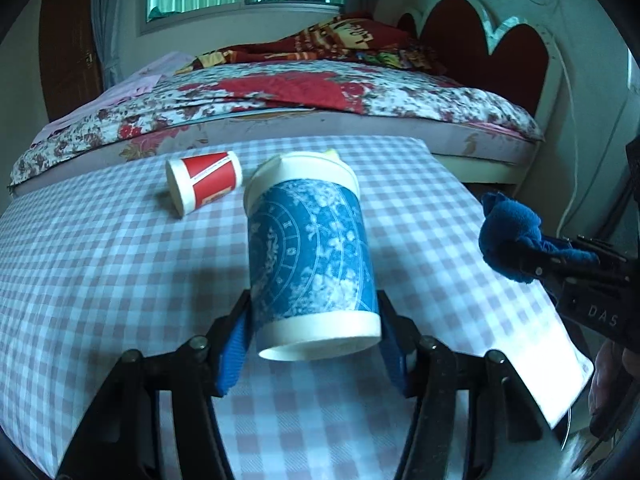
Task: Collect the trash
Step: 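Carry the cup and sock over the black bin and open both grippers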
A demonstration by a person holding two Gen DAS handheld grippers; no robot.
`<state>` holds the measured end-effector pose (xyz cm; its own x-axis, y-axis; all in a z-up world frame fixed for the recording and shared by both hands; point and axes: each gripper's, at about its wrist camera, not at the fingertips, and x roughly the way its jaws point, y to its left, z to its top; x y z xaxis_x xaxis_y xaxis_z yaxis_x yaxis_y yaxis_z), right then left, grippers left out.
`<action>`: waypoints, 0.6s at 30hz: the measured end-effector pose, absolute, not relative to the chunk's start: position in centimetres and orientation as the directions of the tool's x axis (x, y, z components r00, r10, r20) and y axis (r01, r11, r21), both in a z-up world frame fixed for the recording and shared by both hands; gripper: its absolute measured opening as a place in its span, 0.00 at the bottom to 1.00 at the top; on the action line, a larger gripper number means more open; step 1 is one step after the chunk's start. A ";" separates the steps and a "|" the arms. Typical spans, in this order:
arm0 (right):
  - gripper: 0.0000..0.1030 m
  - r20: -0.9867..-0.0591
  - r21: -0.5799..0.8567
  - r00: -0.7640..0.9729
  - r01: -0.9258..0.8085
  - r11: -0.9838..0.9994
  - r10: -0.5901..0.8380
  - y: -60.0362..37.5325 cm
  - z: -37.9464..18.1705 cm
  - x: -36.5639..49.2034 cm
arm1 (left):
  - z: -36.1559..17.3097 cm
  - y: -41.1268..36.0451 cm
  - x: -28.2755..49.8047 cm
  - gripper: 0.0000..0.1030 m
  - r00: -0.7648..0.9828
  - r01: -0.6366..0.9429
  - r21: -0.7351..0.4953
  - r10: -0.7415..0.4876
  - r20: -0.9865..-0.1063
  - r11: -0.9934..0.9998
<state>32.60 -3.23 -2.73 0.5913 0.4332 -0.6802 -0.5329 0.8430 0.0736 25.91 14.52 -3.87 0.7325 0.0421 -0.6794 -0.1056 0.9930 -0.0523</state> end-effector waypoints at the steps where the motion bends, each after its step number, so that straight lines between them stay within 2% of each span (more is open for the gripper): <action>1: 0.36 -0.678 0.074 0.596 -0.527 0.846 0.431 -3.8 -2.5 31.9 | -3.7 13.9 25.3 0.56 0.735 -0.092 -0.052 0.032 -0.677 0.994; 18: 0.36 -0.612 0.065 0.689 -0.444 0.894 0.387 -13.0 0.8 21.3 | -1.9 7.4 17.3 0.56 0.767 0.050 -0.060 -0.077 -0.637 0.997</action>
